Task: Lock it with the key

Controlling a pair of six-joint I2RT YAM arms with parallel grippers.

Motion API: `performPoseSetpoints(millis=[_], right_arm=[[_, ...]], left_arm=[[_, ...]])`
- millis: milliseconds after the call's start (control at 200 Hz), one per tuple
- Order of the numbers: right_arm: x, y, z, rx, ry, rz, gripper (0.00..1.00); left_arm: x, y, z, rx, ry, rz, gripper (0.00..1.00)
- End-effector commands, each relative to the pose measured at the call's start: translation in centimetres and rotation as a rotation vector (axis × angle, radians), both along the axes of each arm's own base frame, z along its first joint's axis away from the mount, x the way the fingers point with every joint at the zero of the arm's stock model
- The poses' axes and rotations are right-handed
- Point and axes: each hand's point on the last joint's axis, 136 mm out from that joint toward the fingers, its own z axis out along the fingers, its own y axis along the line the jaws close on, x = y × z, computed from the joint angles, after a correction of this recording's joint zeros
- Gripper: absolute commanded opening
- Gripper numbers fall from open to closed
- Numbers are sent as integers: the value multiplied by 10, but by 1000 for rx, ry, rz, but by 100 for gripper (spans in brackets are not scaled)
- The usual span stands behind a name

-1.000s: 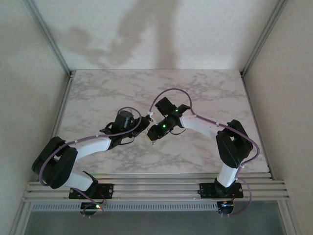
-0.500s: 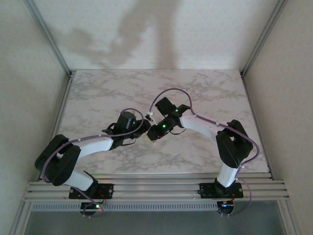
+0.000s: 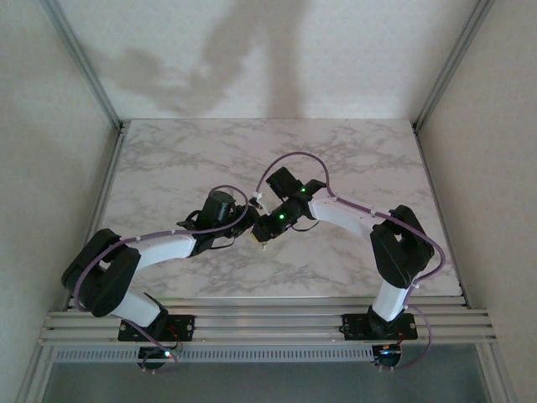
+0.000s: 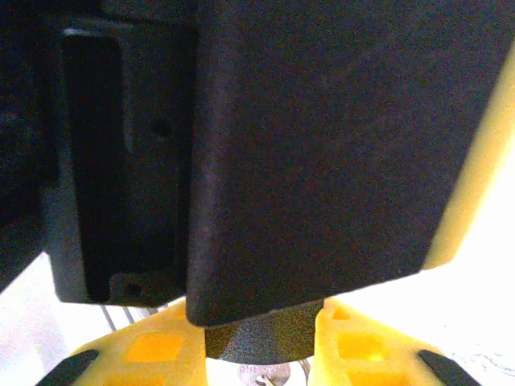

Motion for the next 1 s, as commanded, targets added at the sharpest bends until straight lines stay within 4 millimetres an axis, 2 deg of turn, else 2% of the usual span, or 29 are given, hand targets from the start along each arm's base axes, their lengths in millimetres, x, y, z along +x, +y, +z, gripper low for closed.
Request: performPoseSetpoints(millis=[0,455,996], right_arm=[[-7,4,13,48,-15,30,25],[-7,5,13,47,-12,32,24],[-6,5,12,43,-16,29,23]], left_arm=[[6,-12,13,-36,-26,-19,28],[6,-14,13,-41,-23,-23,13],[4,-18,15,-58,-19,-38,10]])
